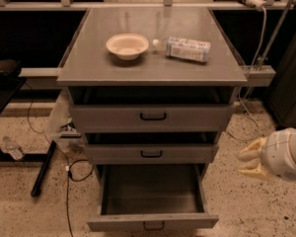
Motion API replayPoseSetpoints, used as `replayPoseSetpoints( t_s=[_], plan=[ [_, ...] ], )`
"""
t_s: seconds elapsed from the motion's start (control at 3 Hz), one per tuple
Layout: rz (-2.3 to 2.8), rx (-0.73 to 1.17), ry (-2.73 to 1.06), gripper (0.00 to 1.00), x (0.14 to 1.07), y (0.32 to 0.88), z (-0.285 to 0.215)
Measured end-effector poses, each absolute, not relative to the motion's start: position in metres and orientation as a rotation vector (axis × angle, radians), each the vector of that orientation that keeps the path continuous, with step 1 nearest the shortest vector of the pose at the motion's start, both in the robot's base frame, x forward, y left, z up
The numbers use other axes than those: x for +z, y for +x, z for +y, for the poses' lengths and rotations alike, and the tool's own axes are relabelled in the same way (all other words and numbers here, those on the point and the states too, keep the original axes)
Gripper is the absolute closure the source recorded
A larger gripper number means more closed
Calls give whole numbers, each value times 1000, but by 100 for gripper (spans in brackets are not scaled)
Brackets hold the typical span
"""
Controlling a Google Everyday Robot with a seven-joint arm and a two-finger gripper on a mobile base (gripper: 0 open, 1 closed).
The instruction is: Close bottom drawer
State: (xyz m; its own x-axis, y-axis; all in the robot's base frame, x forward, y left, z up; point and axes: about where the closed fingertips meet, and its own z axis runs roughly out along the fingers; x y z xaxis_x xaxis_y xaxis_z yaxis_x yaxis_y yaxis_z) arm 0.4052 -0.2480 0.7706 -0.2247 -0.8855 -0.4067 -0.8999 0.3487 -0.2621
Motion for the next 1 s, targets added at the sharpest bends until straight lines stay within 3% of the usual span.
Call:
replayPoseSetpoints(
  t_s=[0.33, 0.67, 1.0],
  plan=[
    [2124, 32, -1547, 88, 770, 409, -248],
    [2124, 32, -1548, 100, 770, 409, -248],
    [2124, 32, -1548, 100, 770, 409, -248]
  ],
)
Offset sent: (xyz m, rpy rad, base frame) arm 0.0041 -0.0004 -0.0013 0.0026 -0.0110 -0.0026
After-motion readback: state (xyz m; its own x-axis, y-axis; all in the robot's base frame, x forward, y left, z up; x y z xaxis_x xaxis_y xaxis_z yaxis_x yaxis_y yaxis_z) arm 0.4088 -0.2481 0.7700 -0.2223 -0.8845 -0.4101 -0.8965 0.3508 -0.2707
